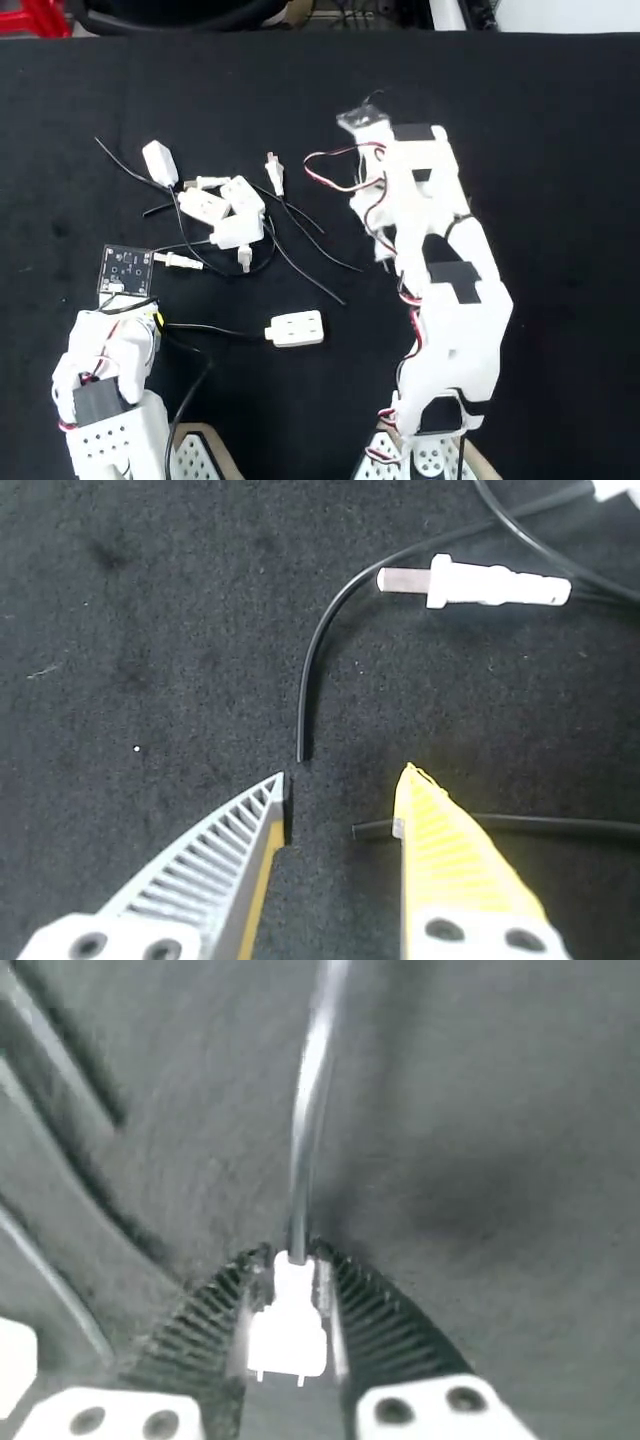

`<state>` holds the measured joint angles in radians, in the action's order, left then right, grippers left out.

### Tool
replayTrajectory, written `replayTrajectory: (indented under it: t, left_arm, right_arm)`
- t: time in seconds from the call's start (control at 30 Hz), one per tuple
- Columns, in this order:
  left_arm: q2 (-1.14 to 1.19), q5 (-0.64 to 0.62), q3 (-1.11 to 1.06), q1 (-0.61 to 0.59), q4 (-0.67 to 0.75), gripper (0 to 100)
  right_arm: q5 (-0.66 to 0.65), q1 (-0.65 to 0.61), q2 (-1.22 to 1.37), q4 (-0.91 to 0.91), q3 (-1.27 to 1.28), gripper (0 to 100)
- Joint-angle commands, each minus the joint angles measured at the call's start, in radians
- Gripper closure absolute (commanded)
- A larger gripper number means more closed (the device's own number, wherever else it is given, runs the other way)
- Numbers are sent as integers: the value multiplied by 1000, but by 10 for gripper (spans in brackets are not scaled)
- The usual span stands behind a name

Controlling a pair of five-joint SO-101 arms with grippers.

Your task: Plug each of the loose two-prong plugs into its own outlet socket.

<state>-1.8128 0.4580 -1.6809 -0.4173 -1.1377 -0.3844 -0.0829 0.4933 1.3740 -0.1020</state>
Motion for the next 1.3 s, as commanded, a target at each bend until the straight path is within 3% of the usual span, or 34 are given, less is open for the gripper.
replayTrajectory:
  t: [0.0,0.13,0.23,0.4,0.63,0.83,1.27]
  left_arm:
    - [-9,6,-19,-2,12,819]
    - [-9,6,-19,-2,12,819]
    - [-9,6,-19,-2,12,819]
    - [-9,6,-19,-2,12,819]
    - [-9,6,-19,-2,12,819]
    - [-9,6,-19,-2,12,819]
    - [-9,6,-19,-2,12,819]
  right_arm:
    - [-51,5,-13,60,-56,833]
    - [-57,3,-15,104,-59,691]
    - [-57,0,-38,143,-65,663]
    - [-57,6,-94,192,-59,724]
    - [-20,-63,-94,26,101,870]
    - [63,-89,-96,-5,140,877]
    - [58,-84,-94,-5,147,878]
